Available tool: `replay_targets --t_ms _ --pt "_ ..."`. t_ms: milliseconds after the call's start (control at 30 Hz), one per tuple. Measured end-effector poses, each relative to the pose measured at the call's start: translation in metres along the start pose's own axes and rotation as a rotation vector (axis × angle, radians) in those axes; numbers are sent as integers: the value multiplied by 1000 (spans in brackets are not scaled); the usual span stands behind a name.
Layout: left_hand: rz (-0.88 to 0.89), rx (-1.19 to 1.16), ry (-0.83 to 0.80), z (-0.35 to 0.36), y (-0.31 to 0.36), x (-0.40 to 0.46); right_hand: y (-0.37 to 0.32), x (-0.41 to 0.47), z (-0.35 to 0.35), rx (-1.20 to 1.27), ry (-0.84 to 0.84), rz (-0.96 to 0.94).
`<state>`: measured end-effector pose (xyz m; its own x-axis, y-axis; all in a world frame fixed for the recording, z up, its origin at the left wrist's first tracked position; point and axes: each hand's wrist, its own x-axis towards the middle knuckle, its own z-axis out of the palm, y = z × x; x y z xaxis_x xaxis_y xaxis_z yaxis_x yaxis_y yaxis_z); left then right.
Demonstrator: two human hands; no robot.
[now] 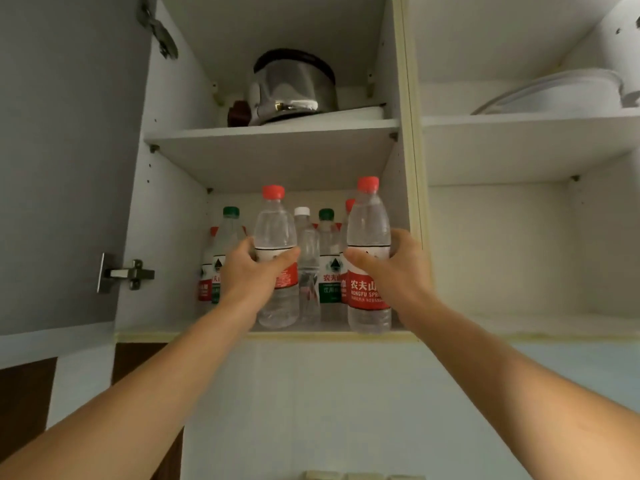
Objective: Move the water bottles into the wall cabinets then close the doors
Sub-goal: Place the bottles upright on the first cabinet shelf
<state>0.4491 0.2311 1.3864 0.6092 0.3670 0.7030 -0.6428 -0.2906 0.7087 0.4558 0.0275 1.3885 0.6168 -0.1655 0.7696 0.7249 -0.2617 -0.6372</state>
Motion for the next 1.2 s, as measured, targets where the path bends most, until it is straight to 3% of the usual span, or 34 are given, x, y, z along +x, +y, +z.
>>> replay_targets --t_ms 267,467,767,900,1000,1100,1200 --pt "57 171 14 10 -38 26 31 16 31 -91 95 -4" --pt "40 119 -7 14 -61 46 51 21 54 -289 160 -57" --pt "-41 191 -236 15 -71 50 59 26 62 -493 75 -28" --pt "25 221 -256 6 -70 46 57 19 64 -572 104 -92" --pt "242 358 -179 -11 -69 48 54 9 69 -717 140 -280" --pt "476 430 36 -37 -69 64 50 -1 77 -808 130 -537" --pt "413 485 123 -58 -79 83 42 -3 97 -760 12 -556"
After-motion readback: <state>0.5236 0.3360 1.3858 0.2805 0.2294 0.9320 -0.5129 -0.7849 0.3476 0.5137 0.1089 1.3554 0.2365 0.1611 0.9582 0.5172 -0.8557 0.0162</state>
